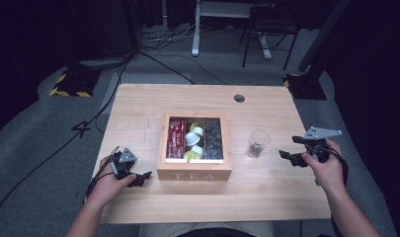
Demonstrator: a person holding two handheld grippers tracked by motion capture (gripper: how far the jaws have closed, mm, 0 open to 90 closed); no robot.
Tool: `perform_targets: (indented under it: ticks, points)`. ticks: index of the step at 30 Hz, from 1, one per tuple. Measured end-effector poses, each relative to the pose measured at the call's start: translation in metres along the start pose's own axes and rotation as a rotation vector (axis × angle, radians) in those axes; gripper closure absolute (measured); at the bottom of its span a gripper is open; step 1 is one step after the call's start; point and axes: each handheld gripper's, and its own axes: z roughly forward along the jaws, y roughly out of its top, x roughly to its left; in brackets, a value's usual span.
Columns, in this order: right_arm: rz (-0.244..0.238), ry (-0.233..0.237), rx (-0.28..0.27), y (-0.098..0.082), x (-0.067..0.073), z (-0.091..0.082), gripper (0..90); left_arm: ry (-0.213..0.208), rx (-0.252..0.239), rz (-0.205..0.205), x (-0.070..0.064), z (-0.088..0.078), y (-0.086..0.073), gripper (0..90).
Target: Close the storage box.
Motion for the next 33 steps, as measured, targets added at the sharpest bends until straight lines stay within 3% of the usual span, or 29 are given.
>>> perform_targets:
  ticks: [9, 10, 17, 27, 33]
  points:
    - [0.092, -0.016, 0.050, -0.038, -0.022, 0.017, 18.6, 0.001, 0.003, 0.005, 0.001, 0.000, 0.000, 6.2]
    - [0.121, -0.017, 0.053, -0.049, -0.025, 0.022, 18.7, 0.001, 0.002, 0.006, 0.001, 0.000, 0.000, 6.1]
    - [0.213, 0.016, 0.042, -0.071, -0.025, 0.032, 20.0, 0.001, 0.002, 0.005, 0.001, 0.000, 0.000, 6.2]
    - [0.159, -0.019, 0.034, -0.085, -0.015, 0.041, 17.6, 0.001, 0.005, 0.007, 0.001, 0.000, 0.001, 6.1]
    - [0.154, -0.052, 0.029, -0.088, -0.011, 0.045, 16.5, 0.002, 0.005, 0.007, 0.001, 0.000, 0.001, 6.1]
